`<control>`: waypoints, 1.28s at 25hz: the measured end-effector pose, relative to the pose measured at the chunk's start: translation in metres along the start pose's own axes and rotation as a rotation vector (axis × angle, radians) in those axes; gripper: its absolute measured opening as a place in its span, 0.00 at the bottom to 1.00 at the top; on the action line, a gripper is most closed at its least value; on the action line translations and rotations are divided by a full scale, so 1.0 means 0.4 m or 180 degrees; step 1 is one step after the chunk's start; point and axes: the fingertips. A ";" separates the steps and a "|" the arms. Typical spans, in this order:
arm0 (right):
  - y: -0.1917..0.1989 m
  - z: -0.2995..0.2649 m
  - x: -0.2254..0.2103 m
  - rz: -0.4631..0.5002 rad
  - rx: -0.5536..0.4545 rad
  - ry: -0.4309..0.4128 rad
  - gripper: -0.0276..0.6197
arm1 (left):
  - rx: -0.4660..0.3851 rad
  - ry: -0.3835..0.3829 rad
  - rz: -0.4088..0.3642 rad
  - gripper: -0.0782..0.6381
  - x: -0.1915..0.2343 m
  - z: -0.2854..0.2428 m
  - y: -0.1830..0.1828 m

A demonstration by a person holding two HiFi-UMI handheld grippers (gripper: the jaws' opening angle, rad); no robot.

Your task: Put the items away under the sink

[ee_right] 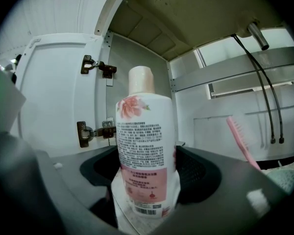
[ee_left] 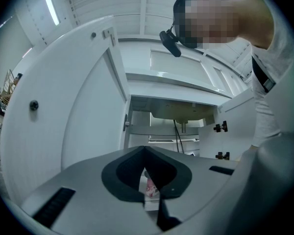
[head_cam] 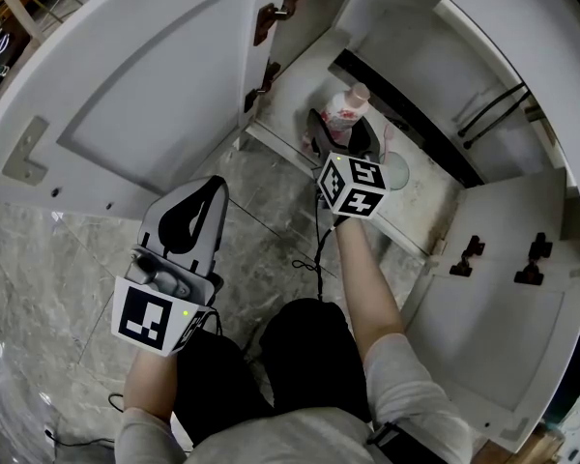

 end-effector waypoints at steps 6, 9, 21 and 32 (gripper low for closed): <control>-0.026 0.006 0.002 -0.0038 -0.0133 0.0031 0.59 | 0.0007 -0.0008 -0.0011 0.12 0.002 -0.003 0.003; -0.039 0.022 0.007 -0.0057 -0.0197 0.0041 0.59 | 0.0022 -0.0003 -0.0001 0.12 0.002 -0.003 0.006; -0.093 0.142 0.013 -0.0125 -0.0170 0.0209 0.29 | 0.0268 0.0009 0.0148 0.12 -0.030 0.000 -0.006; -0.247 0.235 0.090 0.0247 0.0007 0.0189 0.06 | 0.0497 0.0058 0.0224 0.12 -0.059 -0.020 -0.144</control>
Point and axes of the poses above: the fingertips, and each gripper's own axes: z backward along the fingers, x to its left, y out of its underside, and after that the axes turned 13 degrees about -x, right-handed
